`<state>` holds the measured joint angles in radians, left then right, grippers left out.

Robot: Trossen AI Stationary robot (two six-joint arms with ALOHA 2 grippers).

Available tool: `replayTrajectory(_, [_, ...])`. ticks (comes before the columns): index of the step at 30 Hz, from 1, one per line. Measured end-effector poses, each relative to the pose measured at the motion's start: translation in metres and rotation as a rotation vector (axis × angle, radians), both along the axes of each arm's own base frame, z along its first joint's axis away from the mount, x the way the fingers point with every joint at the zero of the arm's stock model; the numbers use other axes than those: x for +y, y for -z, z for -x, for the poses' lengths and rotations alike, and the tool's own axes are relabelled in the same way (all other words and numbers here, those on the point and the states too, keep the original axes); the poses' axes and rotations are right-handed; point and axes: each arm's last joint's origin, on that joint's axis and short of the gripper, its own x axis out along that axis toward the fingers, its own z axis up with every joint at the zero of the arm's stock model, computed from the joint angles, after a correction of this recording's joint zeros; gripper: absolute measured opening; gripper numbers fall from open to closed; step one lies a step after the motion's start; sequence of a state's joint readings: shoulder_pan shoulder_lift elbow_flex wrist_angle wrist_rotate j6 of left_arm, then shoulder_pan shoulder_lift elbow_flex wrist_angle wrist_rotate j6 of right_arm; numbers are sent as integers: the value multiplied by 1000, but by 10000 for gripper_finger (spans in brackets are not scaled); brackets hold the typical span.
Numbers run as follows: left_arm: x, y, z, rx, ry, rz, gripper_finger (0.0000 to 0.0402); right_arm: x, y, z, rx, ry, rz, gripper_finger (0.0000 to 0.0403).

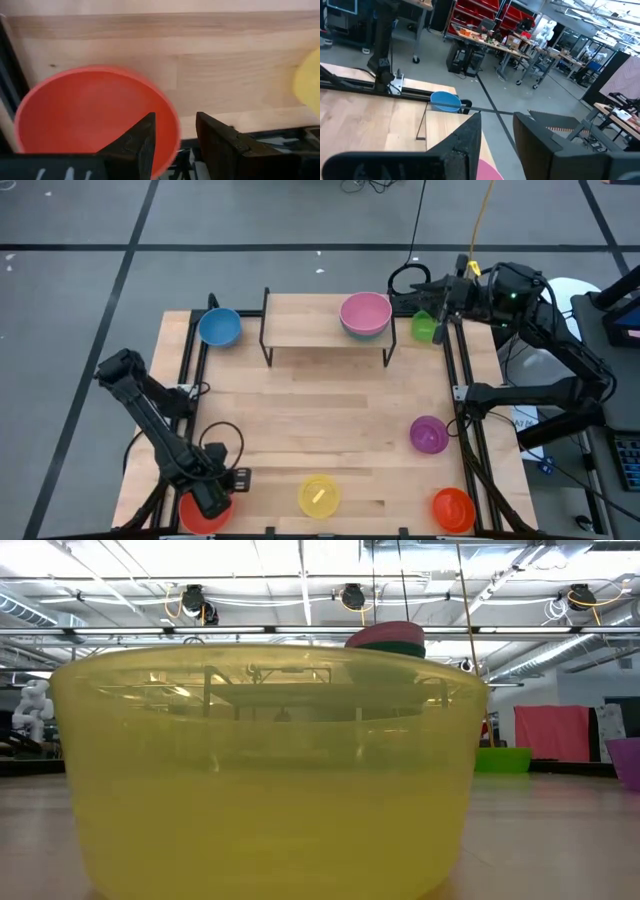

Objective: Place and stack bowls onto a shelf
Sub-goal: Stack the left orange bowl on top of the pink bowl on the shelf

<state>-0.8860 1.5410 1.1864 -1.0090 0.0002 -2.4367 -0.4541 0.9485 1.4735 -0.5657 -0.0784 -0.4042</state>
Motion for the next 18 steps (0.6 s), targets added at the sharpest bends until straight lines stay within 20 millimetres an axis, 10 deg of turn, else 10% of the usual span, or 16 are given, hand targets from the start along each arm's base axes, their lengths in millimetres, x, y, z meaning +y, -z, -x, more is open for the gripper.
replayTrajectory(18, [1,42,4,-5,43,35,145,0,-7,-1,-69,-1,35,105])
